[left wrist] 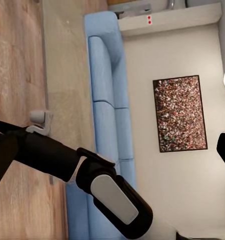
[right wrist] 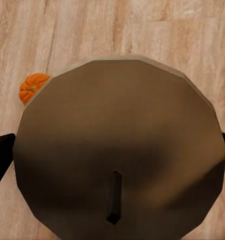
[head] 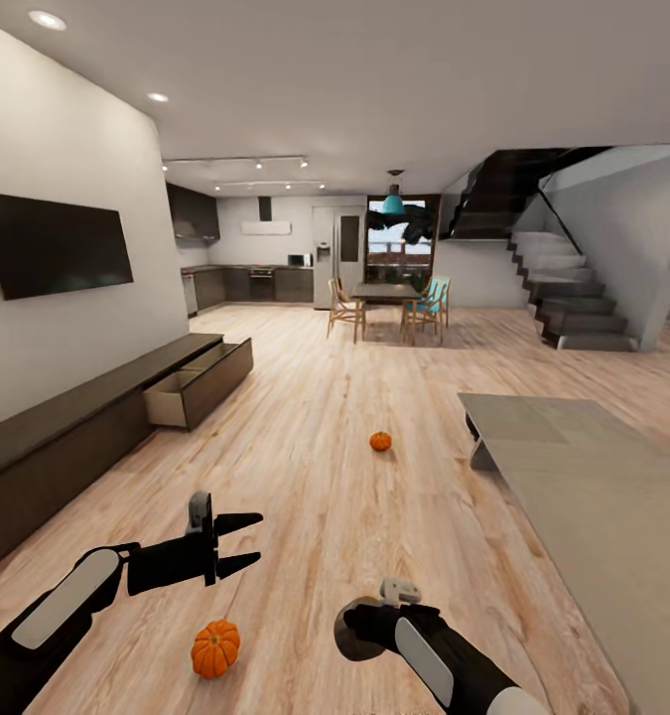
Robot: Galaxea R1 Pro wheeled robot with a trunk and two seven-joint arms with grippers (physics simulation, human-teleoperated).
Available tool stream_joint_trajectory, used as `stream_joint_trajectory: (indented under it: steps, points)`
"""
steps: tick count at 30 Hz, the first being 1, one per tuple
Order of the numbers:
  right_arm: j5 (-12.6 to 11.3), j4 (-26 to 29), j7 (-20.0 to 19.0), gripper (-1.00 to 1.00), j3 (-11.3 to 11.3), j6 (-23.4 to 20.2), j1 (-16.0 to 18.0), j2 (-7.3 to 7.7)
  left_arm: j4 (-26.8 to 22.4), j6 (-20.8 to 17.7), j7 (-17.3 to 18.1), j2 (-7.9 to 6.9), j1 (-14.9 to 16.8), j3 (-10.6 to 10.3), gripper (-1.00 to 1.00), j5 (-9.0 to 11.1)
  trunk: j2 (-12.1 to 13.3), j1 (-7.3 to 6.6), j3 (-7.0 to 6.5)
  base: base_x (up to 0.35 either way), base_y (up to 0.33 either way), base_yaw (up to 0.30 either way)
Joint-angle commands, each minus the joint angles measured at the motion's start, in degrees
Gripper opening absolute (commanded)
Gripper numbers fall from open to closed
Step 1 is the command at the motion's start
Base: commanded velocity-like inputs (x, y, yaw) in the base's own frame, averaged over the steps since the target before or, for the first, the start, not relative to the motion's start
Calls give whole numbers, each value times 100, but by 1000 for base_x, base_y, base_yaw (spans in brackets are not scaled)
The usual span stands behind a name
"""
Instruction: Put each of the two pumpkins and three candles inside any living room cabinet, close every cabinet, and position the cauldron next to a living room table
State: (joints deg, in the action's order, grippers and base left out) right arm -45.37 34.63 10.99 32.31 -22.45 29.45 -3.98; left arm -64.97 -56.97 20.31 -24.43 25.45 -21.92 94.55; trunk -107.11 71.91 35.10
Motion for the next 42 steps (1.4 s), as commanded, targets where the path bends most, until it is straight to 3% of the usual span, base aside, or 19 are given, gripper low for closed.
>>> stream_joint_trajectory:
  steps: [1, 15, 42]
  points:
    - [-60, 10, 53, -100, 29, -5, 8, 3, 1, 2, 52, -4, 4, -12, 100, -32, -4, -1, 9, 0, 0, -273]
    - [-58, 12, 53, -100, 36, 30, 6, 3, 1, 2, 51, 12, 4, -14, 100, -41, -4, -1, 57, 0, 0, -253]
    - [-51, 18, 46, -100, 47, 48, 8, 2, 28, 2, 46, -11, 5, -14, 100, -38, -4, -1, 60, 104, -88, -7]
